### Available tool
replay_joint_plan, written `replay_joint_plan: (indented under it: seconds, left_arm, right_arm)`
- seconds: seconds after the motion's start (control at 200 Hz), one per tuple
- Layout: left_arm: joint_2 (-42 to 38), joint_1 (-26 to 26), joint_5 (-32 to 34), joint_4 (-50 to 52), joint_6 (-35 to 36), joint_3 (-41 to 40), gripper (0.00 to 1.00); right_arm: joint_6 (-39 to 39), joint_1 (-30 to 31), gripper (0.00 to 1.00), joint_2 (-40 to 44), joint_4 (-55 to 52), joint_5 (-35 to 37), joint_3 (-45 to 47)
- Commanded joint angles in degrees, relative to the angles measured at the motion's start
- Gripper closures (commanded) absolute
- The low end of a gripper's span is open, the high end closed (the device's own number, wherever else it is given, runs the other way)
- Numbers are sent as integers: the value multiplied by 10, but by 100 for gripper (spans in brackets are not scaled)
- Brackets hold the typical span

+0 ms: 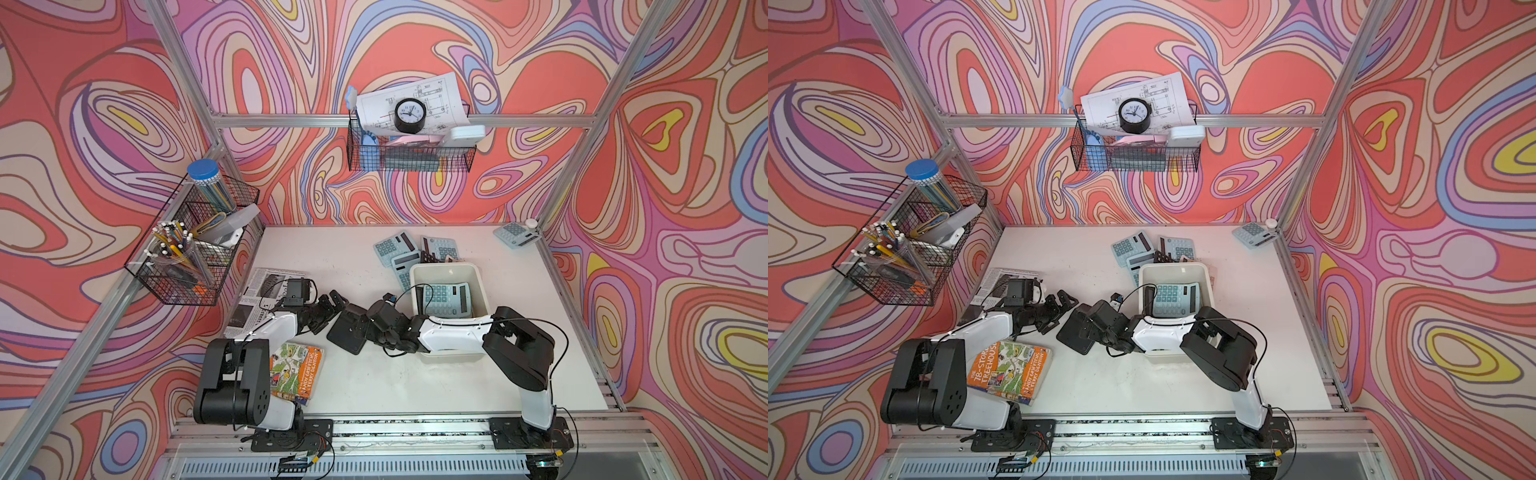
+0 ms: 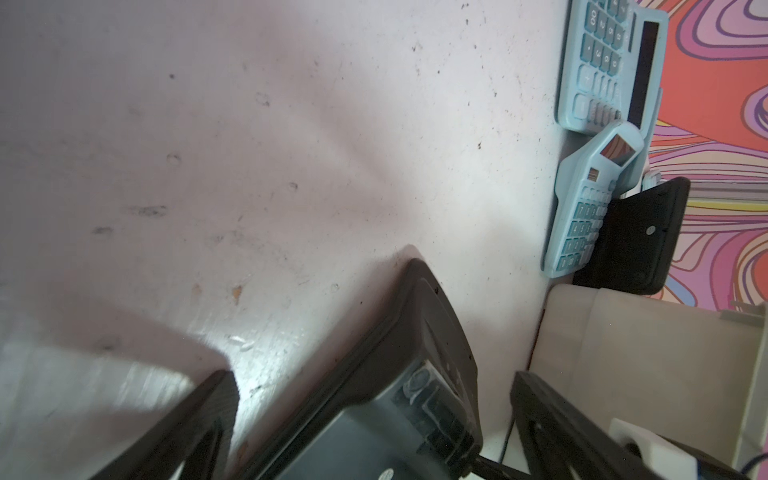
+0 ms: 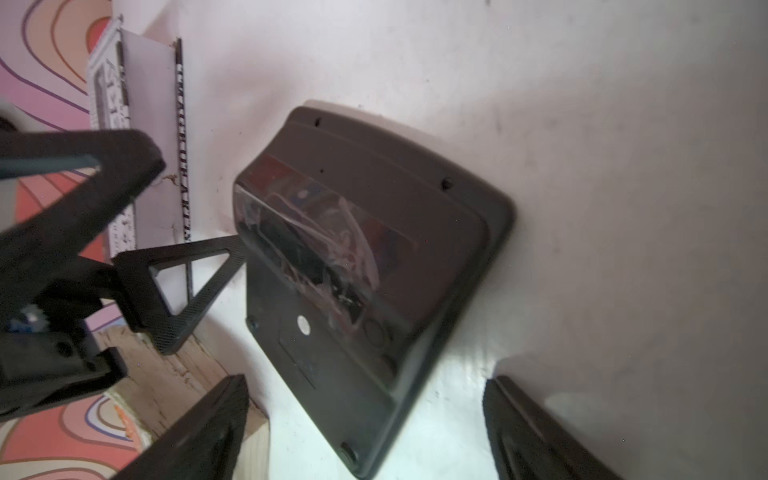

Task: Put the calculator in the storage box
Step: Pick up the calculator at the center of the board.

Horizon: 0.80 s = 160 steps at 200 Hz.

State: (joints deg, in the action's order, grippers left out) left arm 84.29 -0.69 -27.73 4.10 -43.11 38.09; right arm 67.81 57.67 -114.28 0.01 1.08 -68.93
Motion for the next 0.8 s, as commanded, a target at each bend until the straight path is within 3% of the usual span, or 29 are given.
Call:
replay_joint_plan:
  seconds: [0.0, 0.165, 0.361, 0.646, 0.796]
  left_arm:
    - [40, -2, -2, 42, -10, -38, 1]
    - [50, -26, -12, 0, -35, -70, 1]
    - [38, -27, -29, -40, -64, -113, 2]
    - [-43, -27, -7, 1, -73, -100, 1]
    - [-107, -27, 7, 55, -67, -72, 1]
  right_arm:
    - [40, -10, 11, -54, 54, -41, 9]
    - [80, -15, 16, -74, 145, -59, 18]
    - [63, -19, 26, -39, 178, -40, 26]
    - [49, -21, 65, -6, 163, -35, 35]
    - [34, -25, 78, 10, 147, -44, 28]
